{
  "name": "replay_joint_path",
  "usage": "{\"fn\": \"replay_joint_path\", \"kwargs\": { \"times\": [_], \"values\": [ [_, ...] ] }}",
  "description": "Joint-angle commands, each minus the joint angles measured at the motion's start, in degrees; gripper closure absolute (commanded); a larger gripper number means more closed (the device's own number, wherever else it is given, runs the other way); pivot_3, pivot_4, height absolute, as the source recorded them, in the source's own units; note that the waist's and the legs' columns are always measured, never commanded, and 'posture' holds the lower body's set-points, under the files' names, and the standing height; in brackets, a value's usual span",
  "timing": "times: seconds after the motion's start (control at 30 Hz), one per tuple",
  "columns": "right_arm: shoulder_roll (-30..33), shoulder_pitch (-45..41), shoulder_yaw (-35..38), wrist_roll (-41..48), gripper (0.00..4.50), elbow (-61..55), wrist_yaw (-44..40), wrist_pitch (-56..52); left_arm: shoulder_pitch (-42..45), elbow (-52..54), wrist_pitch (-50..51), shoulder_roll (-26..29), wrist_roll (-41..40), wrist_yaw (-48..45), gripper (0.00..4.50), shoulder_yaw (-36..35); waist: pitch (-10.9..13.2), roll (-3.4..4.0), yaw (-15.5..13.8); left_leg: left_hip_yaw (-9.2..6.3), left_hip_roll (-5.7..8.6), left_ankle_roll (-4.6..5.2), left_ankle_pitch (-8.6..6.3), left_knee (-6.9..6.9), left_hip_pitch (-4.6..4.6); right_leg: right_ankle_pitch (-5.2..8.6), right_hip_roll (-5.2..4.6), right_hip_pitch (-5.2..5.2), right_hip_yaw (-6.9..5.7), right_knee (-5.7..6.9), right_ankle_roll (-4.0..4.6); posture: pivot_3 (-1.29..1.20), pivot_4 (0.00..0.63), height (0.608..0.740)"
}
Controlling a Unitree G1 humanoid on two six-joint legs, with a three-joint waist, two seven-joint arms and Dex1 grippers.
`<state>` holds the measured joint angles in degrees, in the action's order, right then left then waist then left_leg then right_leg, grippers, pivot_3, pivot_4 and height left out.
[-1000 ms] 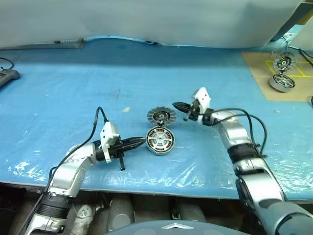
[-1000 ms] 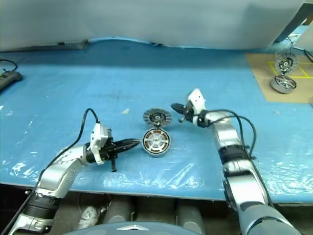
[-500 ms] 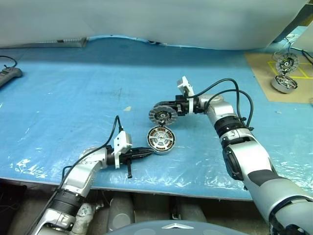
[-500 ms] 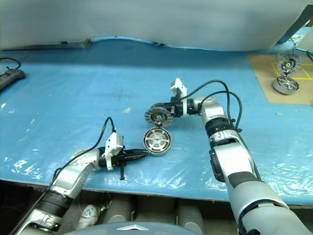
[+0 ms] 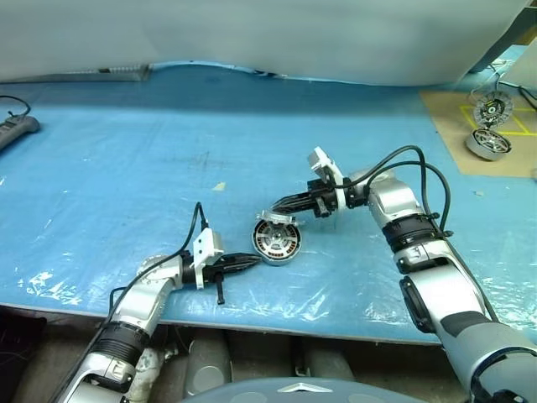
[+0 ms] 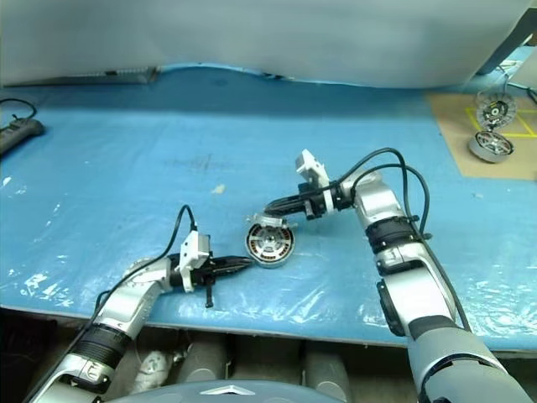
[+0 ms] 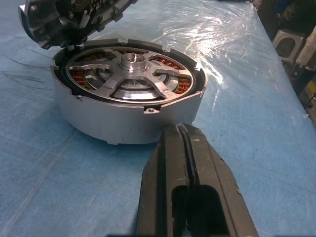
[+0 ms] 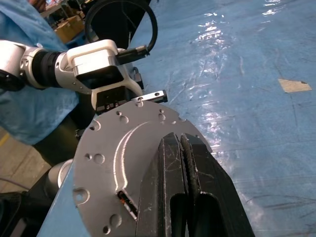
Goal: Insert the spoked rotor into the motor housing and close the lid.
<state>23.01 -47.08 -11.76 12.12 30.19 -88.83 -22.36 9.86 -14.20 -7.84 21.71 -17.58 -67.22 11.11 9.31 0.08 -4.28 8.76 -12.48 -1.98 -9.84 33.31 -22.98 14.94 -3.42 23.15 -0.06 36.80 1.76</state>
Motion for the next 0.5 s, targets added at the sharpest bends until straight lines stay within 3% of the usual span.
{"fn": "replay_joint_path", "kwargs": {
  "times": [0.03,0.27,0.5],
  "values": [
    [1.28,2.10,-1.62,2.60,4.50,-8.09,-3.41,-2.03,0.42,-2.21,-2.18,0.45,-0.58,-0.94,4.46,-1.90,0.00,0.00,0.00,0.00,-0.01,-0.01,-0.01,0.00,0.04,0.00,0.00,-0.04,0.00,0.00,0.00,0.00,0.150,0.740],
    [4.27,8.81,-4.97,3.35,4.50,-16.91,-2.34,-3.30,0.42,-10.13,-8.41,0.75,-0.92,-4.59,4.46,-3.79,-0.01,0.00,0.00,0.05,0.01,-0.18,-0.08,-0.09,0.24,0.00,0.01,-0.15,0.09,-0.03,0.00,0.00,0.150,0.740],
    [5.33,12.41,-6.02,3.20,4.50,-20.51,0.53,-2.22,-0.27,-11.63,-11.15,0.15,-0.79,-5.47,4.46,-3.98,-0.01,0.00,0.29,0.14,0.00,-0.20,-0.12,-0.23,0.49,0.01,0.02,-0.23,0.22,-0.04,-0.01,0.00,0.150,0.740]
  ]
}}
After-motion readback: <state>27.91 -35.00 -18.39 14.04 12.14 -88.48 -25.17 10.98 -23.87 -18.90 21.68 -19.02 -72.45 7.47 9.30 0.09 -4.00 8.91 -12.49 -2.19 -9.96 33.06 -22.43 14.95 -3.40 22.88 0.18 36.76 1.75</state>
